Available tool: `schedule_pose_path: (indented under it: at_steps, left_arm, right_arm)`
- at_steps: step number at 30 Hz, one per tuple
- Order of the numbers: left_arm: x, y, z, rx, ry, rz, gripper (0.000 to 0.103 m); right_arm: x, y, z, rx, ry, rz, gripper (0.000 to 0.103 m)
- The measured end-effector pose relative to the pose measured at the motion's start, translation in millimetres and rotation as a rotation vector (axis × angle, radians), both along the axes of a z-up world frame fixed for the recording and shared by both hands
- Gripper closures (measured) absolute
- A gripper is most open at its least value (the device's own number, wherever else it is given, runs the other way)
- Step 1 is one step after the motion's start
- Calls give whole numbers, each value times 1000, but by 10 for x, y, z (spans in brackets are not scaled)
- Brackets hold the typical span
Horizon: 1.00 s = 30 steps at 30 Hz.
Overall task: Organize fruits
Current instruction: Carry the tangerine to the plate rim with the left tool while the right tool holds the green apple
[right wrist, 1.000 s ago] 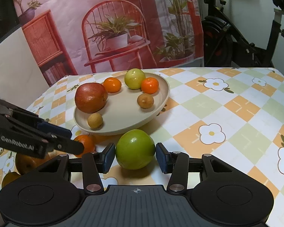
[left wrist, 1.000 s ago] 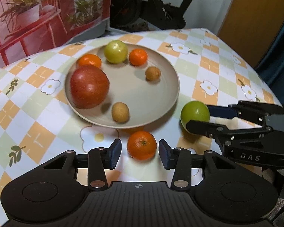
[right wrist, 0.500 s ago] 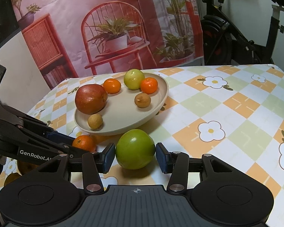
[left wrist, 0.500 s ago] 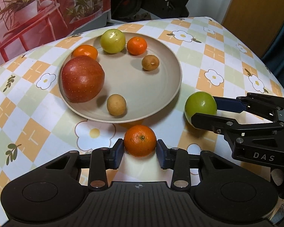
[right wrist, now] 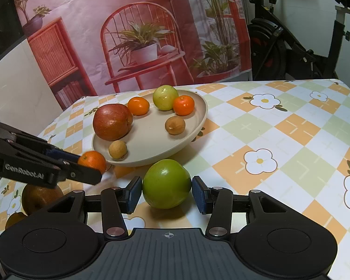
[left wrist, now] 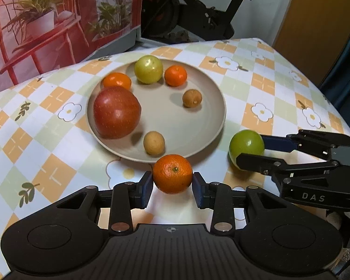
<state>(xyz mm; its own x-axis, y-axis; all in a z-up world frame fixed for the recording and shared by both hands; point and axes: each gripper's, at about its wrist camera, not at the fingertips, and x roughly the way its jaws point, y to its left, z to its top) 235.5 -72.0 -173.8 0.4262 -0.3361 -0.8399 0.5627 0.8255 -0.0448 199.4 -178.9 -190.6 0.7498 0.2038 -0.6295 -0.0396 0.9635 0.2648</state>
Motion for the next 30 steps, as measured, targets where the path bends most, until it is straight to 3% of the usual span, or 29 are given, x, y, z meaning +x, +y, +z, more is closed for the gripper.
schedule_pose_path:
  at_steps: [15,30]
  left_arm:
    - [153,76,116,1,-64,52,65]
    - [272,7,64,17,-62,57,65]
  right_arm:
    - [-11,0,2,-6,-1,-7,60]
    - [-14,-11,1,-4,-3,-6,60]
